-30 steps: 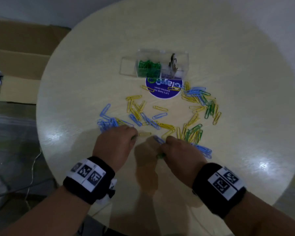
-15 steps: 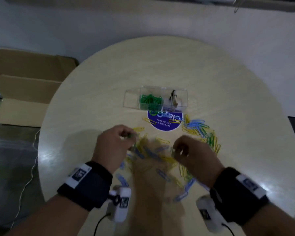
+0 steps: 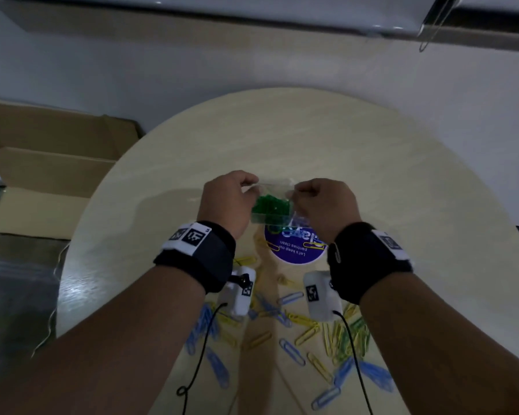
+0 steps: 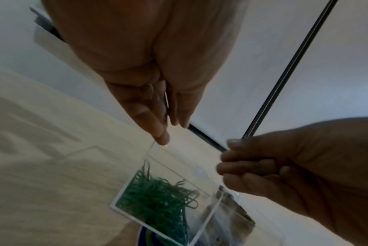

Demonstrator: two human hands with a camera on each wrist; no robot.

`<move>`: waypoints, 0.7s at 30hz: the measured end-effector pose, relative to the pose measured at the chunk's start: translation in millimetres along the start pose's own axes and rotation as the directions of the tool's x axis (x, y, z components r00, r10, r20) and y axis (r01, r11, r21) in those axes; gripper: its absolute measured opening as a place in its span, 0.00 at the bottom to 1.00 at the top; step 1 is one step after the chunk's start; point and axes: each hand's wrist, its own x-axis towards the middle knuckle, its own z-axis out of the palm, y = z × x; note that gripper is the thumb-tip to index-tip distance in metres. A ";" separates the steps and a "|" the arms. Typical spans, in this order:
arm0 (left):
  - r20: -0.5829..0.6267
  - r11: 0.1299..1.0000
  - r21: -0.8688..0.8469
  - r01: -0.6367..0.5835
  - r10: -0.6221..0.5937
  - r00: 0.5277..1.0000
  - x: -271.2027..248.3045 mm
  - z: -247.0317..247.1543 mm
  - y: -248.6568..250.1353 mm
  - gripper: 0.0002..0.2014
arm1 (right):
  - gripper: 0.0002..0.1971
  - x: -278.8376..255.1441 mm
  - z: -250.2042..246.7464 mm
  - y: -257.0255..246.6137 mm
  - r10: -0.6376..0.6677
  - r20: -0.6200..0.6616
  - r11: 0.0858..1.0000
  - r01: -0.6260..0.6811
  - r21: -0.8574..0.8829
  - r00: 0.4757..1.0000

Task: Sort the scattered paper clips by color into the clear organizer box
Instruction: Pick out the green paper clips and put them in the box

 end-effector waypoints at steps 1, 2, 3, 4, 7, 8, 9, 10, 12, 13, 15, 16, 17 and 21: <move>-0.014 1.000 -0.012 -0.008 0.008 1.000 -4.2 -2.8 -0.4 0.07 | 0.12 -6.0 -6.9 3.5 0.000 -0.023 0.998 0.001 0.070 1.000; -0.030 1.000 -0.007 -0.022 0.022 0.999 -10.3 -5.9 -1.6 0.06 | 0.10 -15.4 -17.0 9.6 0.005 -0.049 0.992 0.002 0.129 0.999; -0.045 0.999 0.020 -0.045 0.046 0.998 -19.1 -9.4 -2.1 0.06 | 0.09 -27.2 -28.4 19.5 -0.005 -0.083 0.987 0.019 0.159 0.997; -0.051 0.995 0.066 -0.080 0.084 0.995 -31.3 -11.9 -1.9 0.06 | 0.09 -42.3 -40.3 31.7 -0.015 -0.115 0.989 0.032 0.146 0.993; 0.047 0.954 0.142 -0.265 0.261 0.964 -84.6 -1.0 -3.3 0.08 | 0.05 -103.0 -71.0 83.0 -0.044 -0.204 0.998 0.032 -0.060 0.978; 0.156 0.927 0.133 -0.352 0.331 0.931 -106.0 9.3 -5.2 0.10 | 0.06 -124.2 -76.7 100.5 -0.088 -0.221 0.984 0.050 -0.174 0.971; 0.296 0.892 0.125 -0.435 0.385 0.874 -127.5 21.4 -9.1 0.13 | 0.09 -142.9 -77.7 117.0 -0.161 -0.187 0.945 0.097 -0.313 0.969; 0.441 0.849 0.129 -0.513 0.414 0.796 -148.4 33.7 -14.9 0.16 | 0.15 -158.6 -73.8 131.6 -0.223 -0.085 0.871 0.159 -0.465 0.971; 0.643 0.752 0.183 -0.634 0.396 0.655 -179.9 50.4 -29.8 0.22 | 0.29 -182.9 -60.5 153.5 -0.179 0.183 0.724 0.255 -0.641 0.967; 0.682 0.702 0.231 -0.674 0.377 0.626 -189.1 52.1 -37.2 0.24 | 0.36 -192.0 -53.4 157.5 -0.091 0.267 0.700 0.252 -0.668 0.959; 0.687 0.653 0.305 -0.693 0.353 0.635 -194.5 45.0 -50.0 0.28 | 0.41 -205.1 -43.4 156.2 -0.008 0.321 0.703 0.234 -0.672 0.947; 0.678 0.652 0.325 -0.685 0.345 0.650 -193.3 39.1 -55.1 0.28 | 0.41 -211.2 -39.6 153.6 -0.019 0.332 0.704 0.248 -0.666 0.943; 0.673 0.658 0.334 -0.675 0.335 0.660 -190.8 33.4 -59.2 0.29 | 0.41 -215.6 -38.0 149.0 -0.042 0.361 0.701 0.285 -0.653 0.931; 0.656 0.688 0.373 -0.622 0.279 0.701 -179.3 18.8 -65.9 0.31 | 0.36 -219.4 -47.2 145.4 -0.133 0.475 0.752 0.401 -0.523 0.870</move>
